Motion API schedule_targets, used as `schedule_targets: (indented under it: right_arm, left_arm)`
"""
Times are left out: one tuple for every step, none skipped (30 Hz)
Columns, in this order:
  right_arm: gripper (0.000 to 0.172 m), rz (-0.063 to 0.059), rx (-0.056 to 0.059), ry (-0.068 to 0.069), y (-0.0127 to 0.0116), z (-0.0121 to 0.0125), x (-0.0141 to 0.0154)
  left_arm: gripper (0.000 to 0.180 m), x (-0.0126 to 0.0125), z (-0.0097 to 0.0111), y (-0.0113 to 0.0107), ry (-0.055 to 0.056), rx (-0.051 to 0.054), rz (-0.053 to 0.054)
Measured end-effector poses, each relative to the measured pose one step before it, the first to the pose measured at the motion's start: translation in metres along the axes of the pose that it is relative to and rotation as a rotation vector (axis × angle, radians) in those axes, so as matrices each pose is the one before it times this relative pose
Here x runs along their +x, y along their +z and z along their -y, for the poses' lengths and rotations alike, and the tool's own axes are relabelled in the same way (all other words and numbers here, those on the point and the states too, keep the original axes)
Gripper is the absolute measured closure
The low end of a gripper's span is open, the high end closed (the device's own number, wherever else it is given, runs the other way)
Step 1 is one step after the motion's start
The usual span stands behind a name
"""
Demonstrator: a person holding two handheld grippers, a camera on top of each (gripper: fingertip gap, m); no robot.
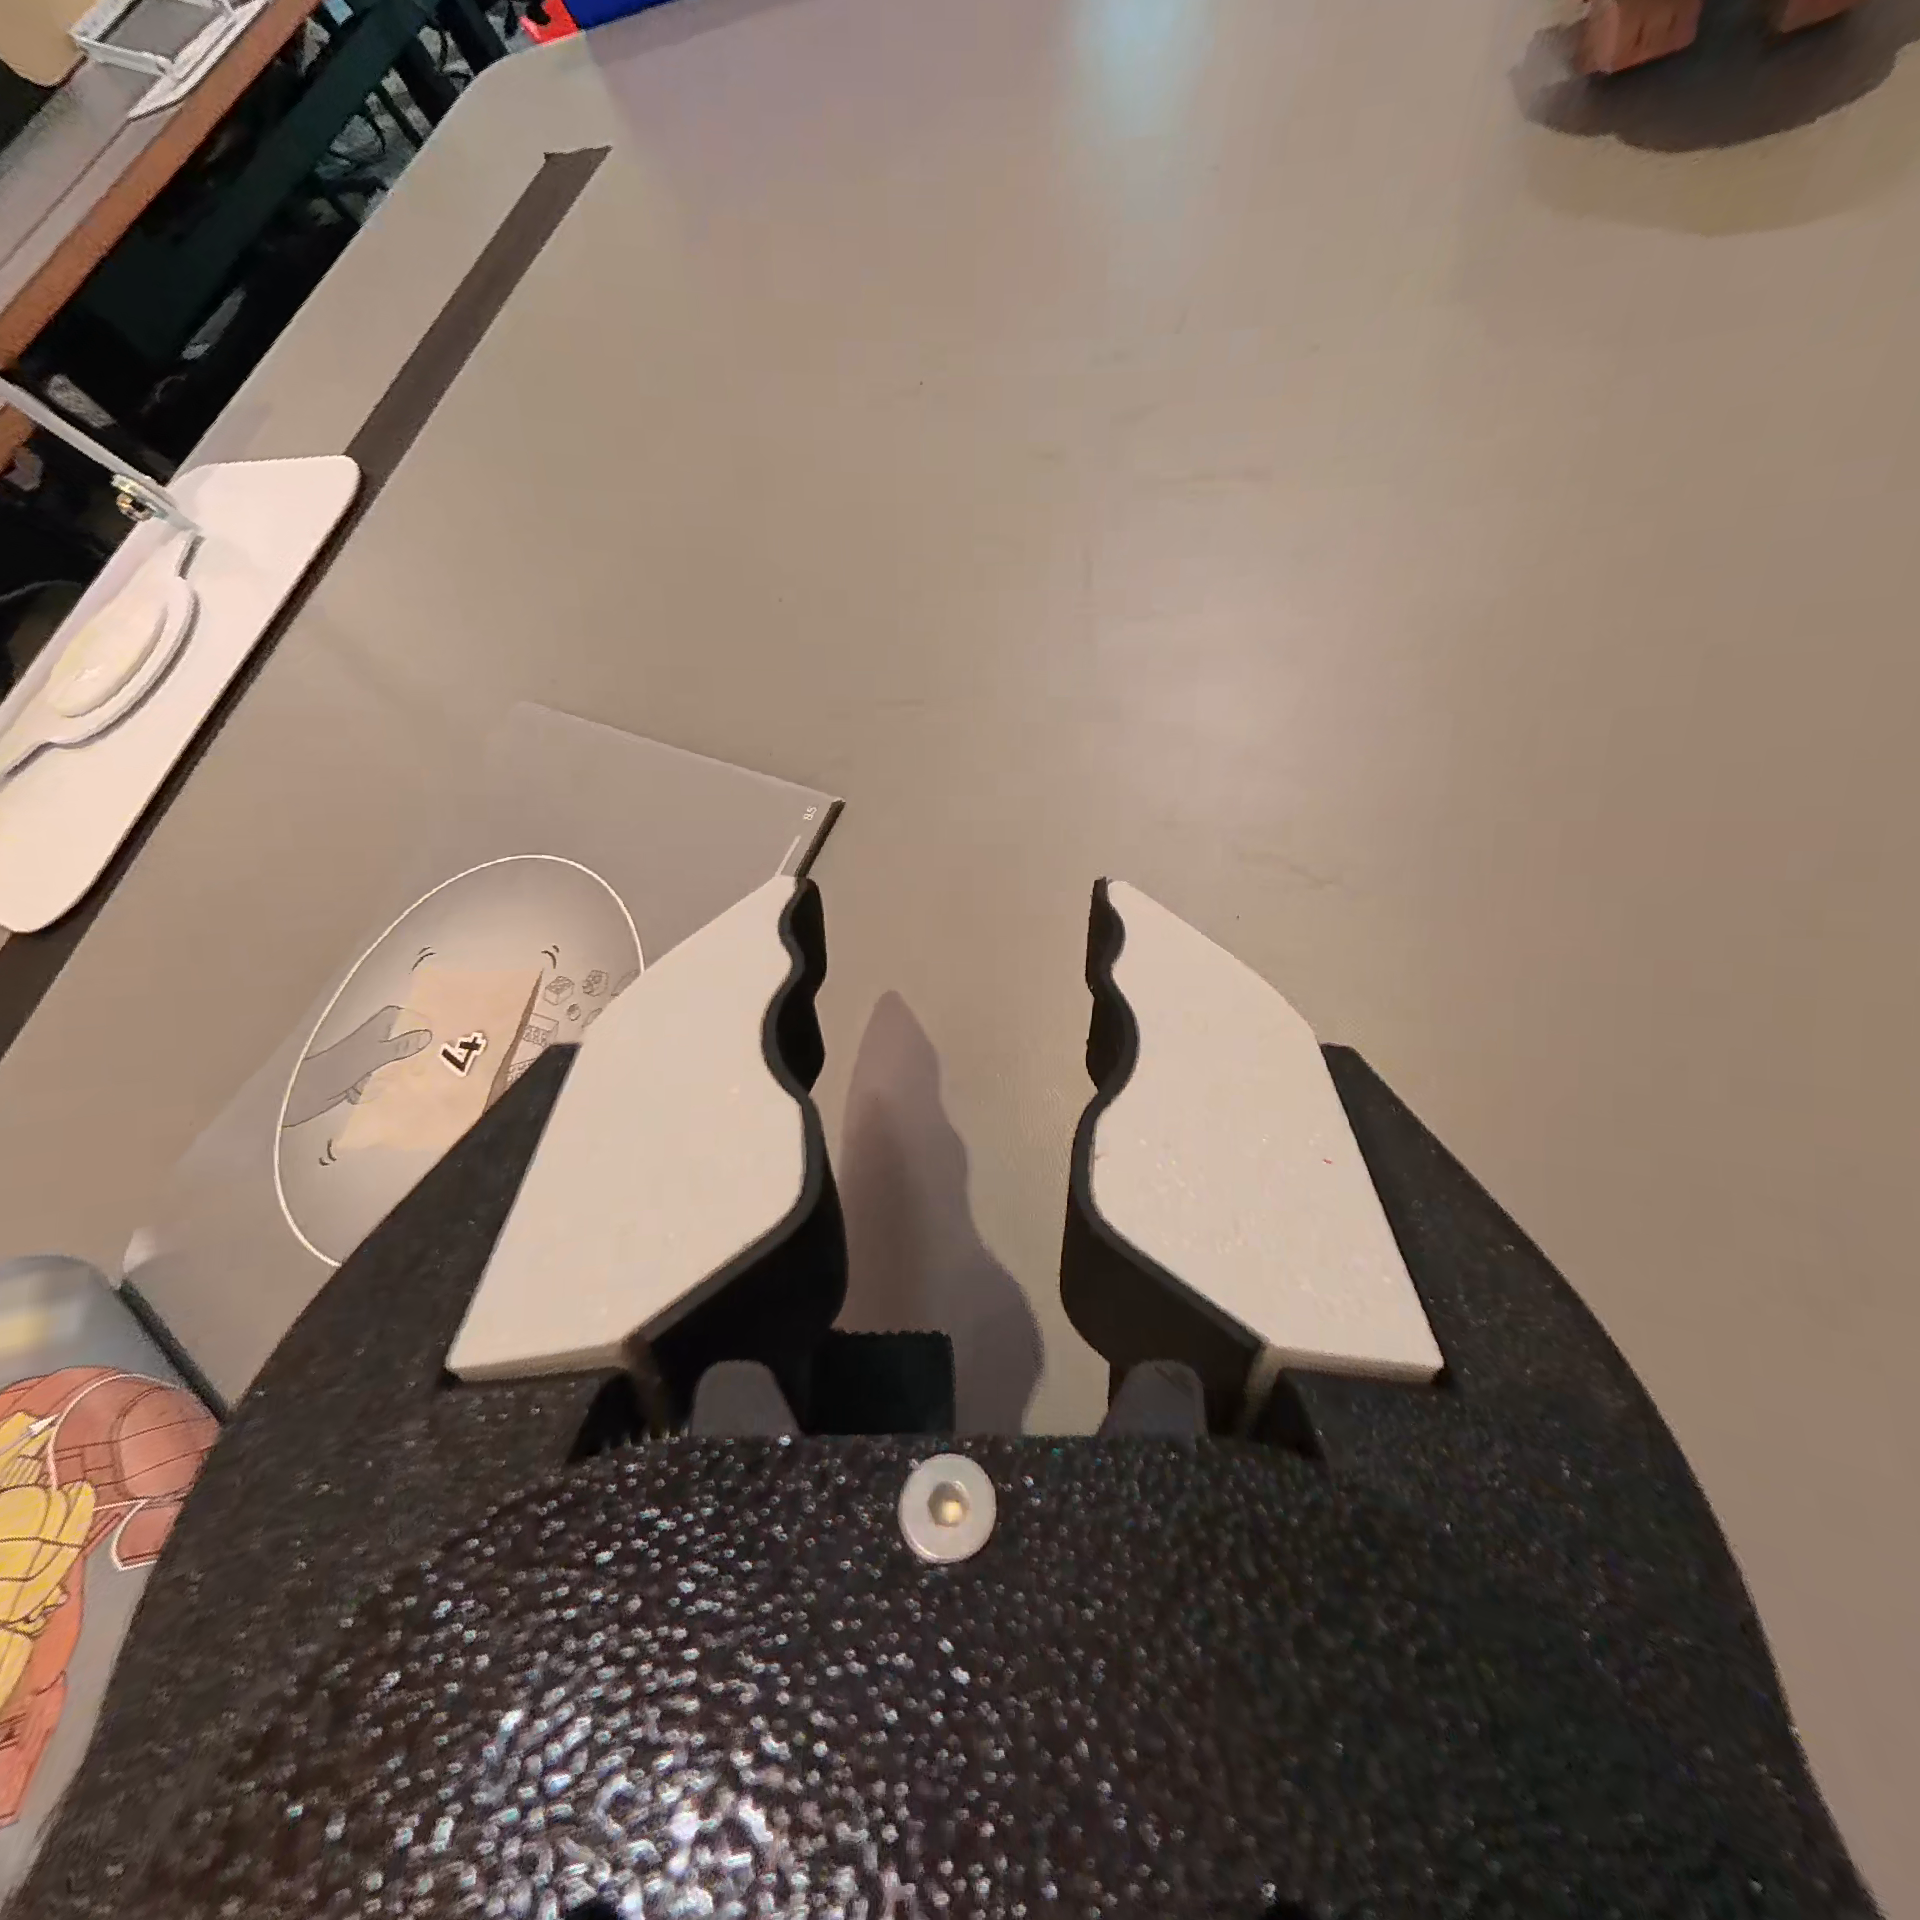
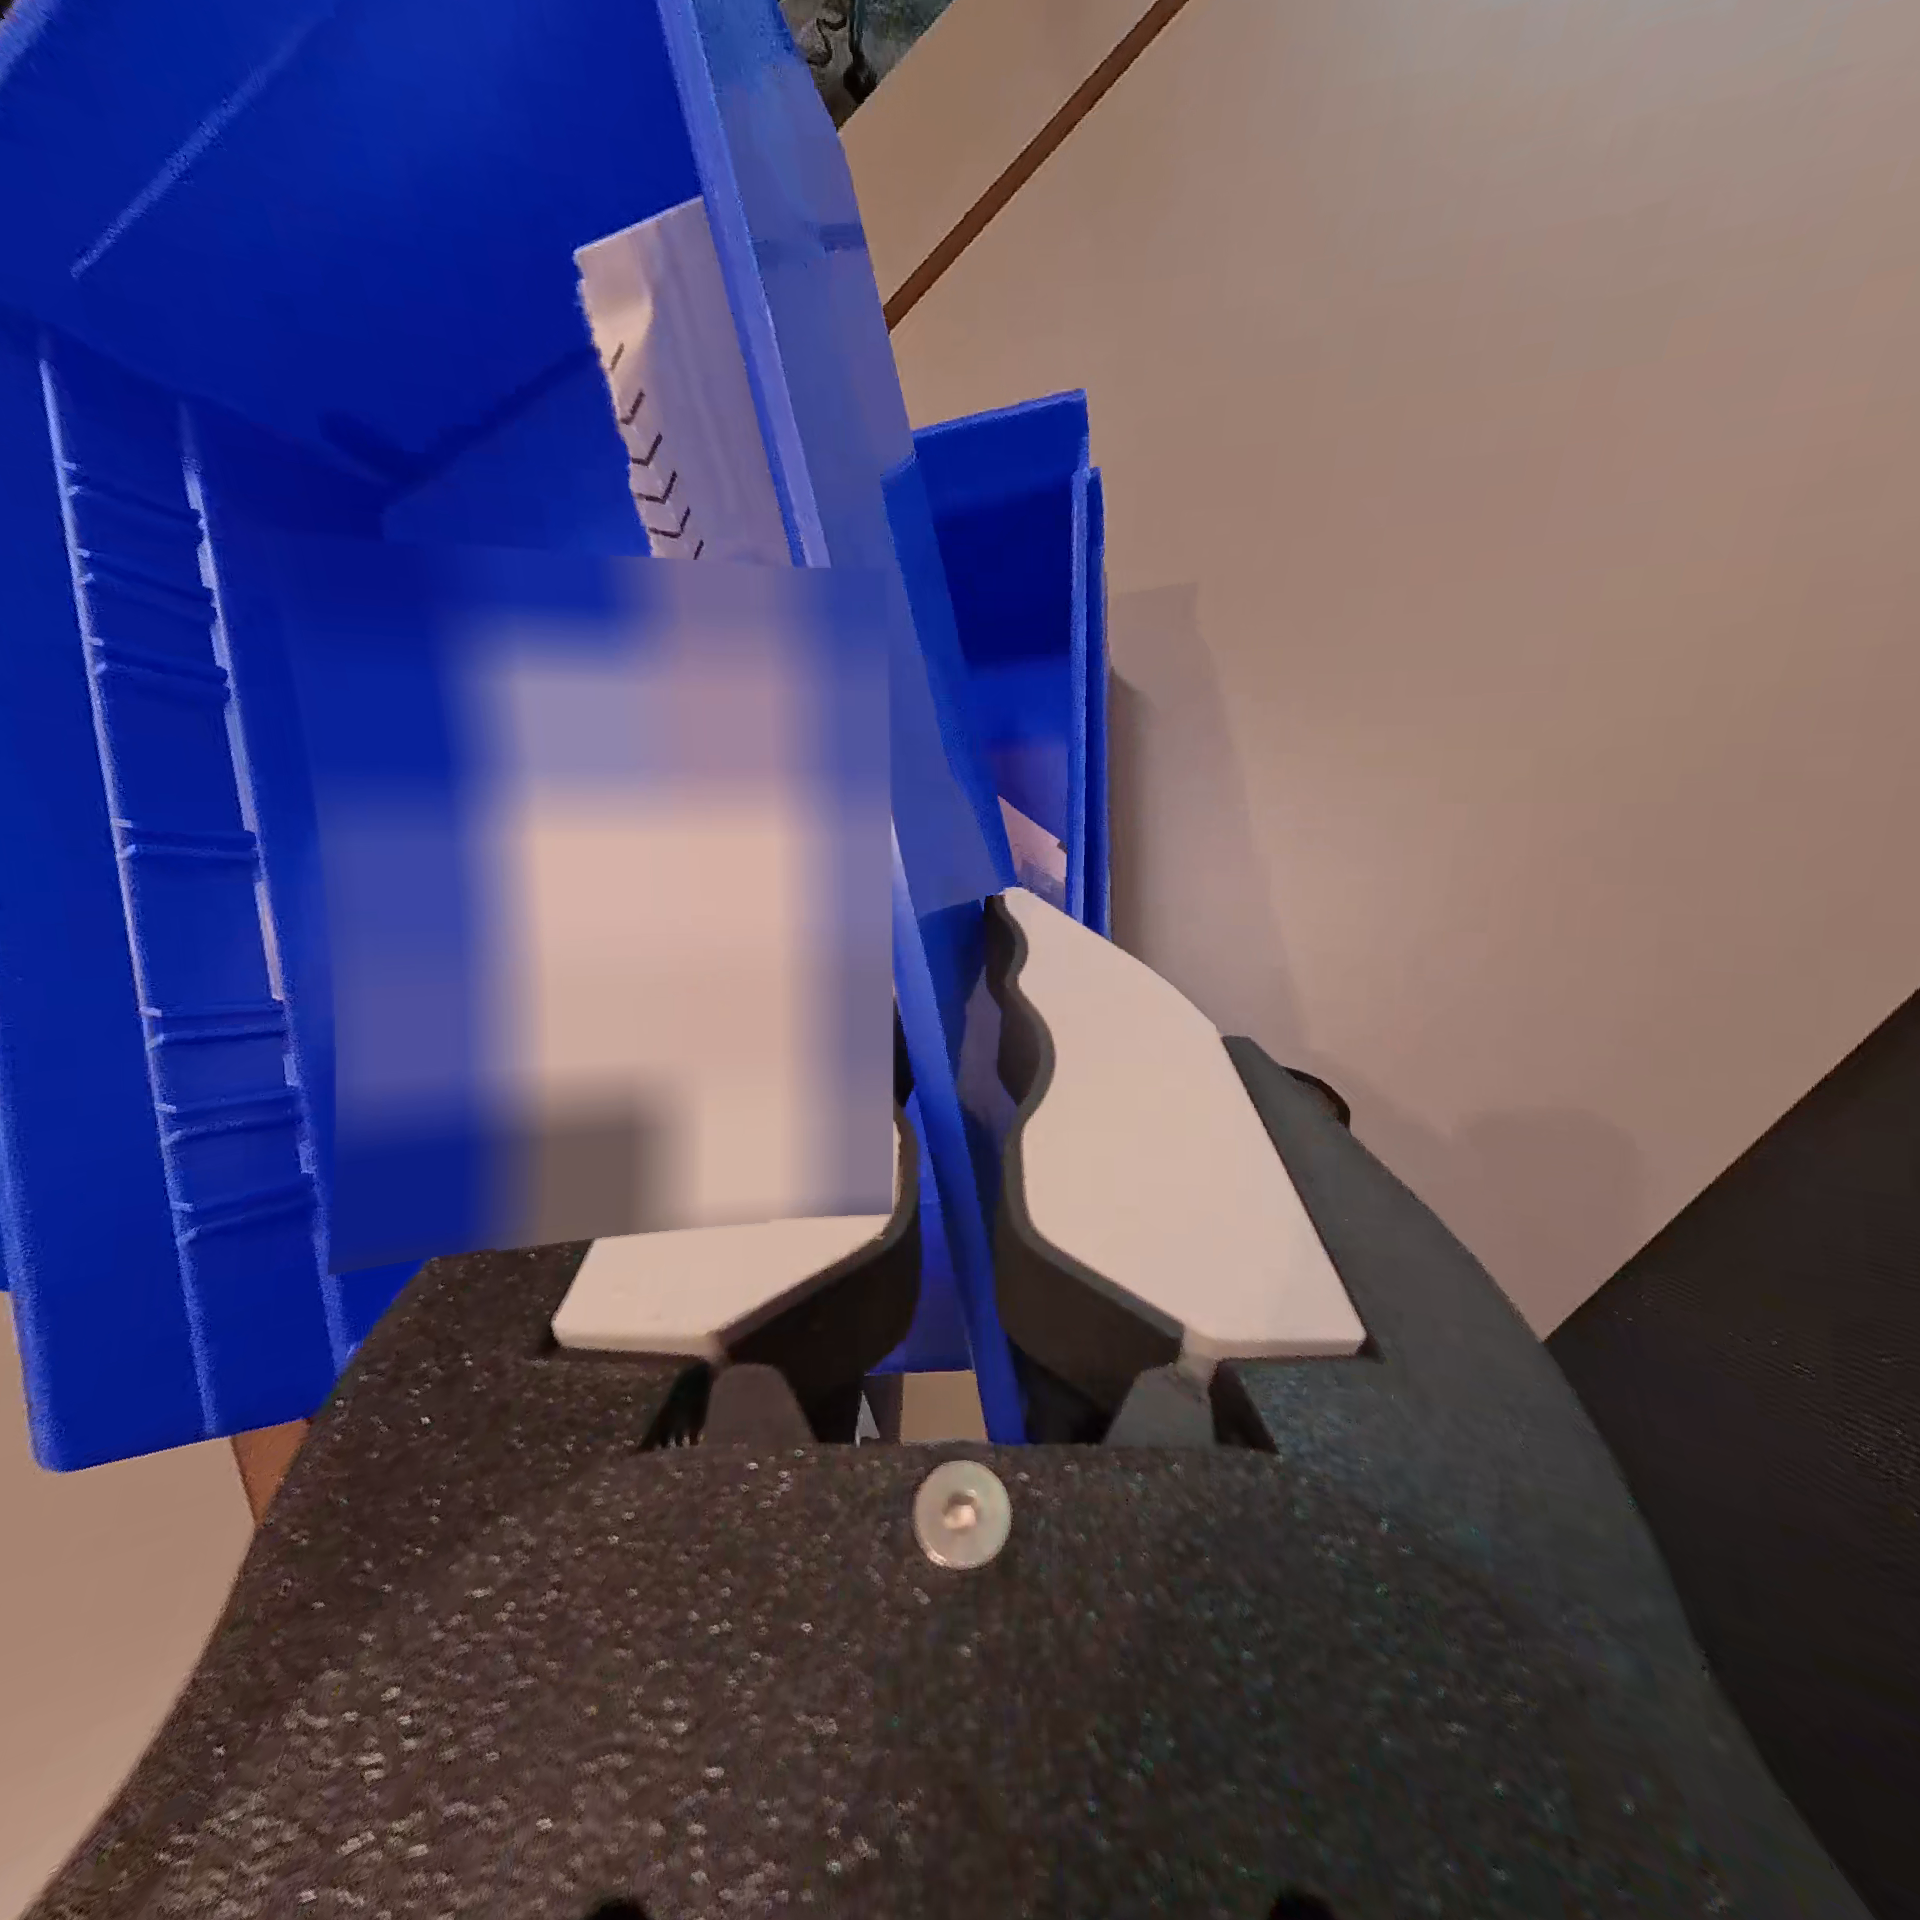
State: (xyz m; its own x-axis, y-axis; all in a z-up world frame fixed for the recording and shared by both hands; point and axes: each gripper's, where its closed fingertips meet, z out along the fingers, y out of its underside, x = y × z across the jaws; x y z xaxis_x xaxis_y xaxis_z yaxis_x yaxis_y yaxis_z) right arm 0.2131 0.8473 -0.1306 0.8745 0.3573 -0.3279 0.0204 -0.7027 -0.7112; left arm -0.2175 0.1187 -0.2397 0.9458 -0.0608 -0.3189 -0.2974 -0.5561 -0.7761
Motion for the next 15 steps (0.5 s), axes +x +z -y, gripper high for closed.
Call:
schedule_targets:
  right_arm:
    - [0.161,0.0038,-0.0075,0.0067,0.00166,0.00066,-0.00041]
    - [0.161,-0.0024,-0.0081,0.0019,0.00155,0.00011,0.00014]
    - [0.161,-0.0091,-0.0075,-0.0019,0.00148,-0.00015,0.00041]
    - [0.161,-0.0122,-0.0054,-0.0032,0.0013,-0.00013,0.00002]
    - [0.161,-0.0127,-0.0047,-0.0037,0.0011,-0.00001,-0.00069]
    - [0.161,-0.0133,-0.0059,-0.0051,0.00118,-0.00007,-0.0011]
    - [0.161,-0.0133,-0.007,-0.0059,0.00113,-0.00024,-0.00136]
    - [0.161,-0.0113,-0.0083,-0.0054,0.00137,-0.0005,-0.00149]
    - [0.161,-0.0118,-0.0084,-0.0046,0.00136,-0.00069,-0.0014]
    - [0.161,-0.0153,-0.0035,-0.0031,0.00077,-0.0001,-0.00082]
    - [0.161,-0.0112,0.0001,0.0032,0.00061,-0.00006,-0.0007]
    - [0.161,-0.0057,-0.002,0.0087,0.00096,-0.0008,-0.00044]
    - [0.161,-0.0095,-0.0056,0.0075,0.00123,-0.00168,0.00076]
    - [0.161,-0.0104,-0.0079,0.0065,0.00132,-0.00254,0.00154]
    - [0.161,-0.0076,-0.0079,0.0096,0.00141,-0.0029,0.00181]
  left_arm:
    - [0.133,-0.00019,-0.00067,0.00062,0.0033,-0.0069,0.006]
    - [0.133,-0.00019,-0.0004,0.00058,0.0027,-0.0052,0.0044]
    - [0.133,-0.00008,-0.00032,0.0004,0.0023,-0.0036,0.0031]
    - [0.133,0.0,-0.00014,0.00019,0.0016,-0.0026,0.0024]
    - [0.133,-0.00004,-0.00026,0.00024,0.0016,-0.002,0.0015]
    - [0.133,0.00023,-0.00009,0.00015,0.0019,-0.0011,-0.0002]
    - [0.133,0.00024,-0.00003,0.00006,0.0021,-0.0006,-0.0013]
    - [0.133,0.00034,-0.00003,0.00002,0.002,-0.0001,-0.002]
    - [0.133,0.00048,0.0,-0.0001,0.002,0.0008,-0.0022]
    - [0.133,0.00041,0.00015,-0.00021,0.0025,0.0022,-0.0022]
    - [0.133,0.00063,0.00019,-0.00049,0.0036,0.0035,-0.002]
    - [0.133,0.00076,0.0004,-0.00064,0.0043,0.0049,-0.0021]
    - [0.133,0.00076,0.00037,-0.00076,0.0049,0.0055,-0.0023]
    - [0.133,0.00087,0.0003,-0.00069,0.0048,0.0048,-0.0021]
    - [0.133,0.00076,0.00024,-0.0008,0.0049,0.0039,-0.0023]
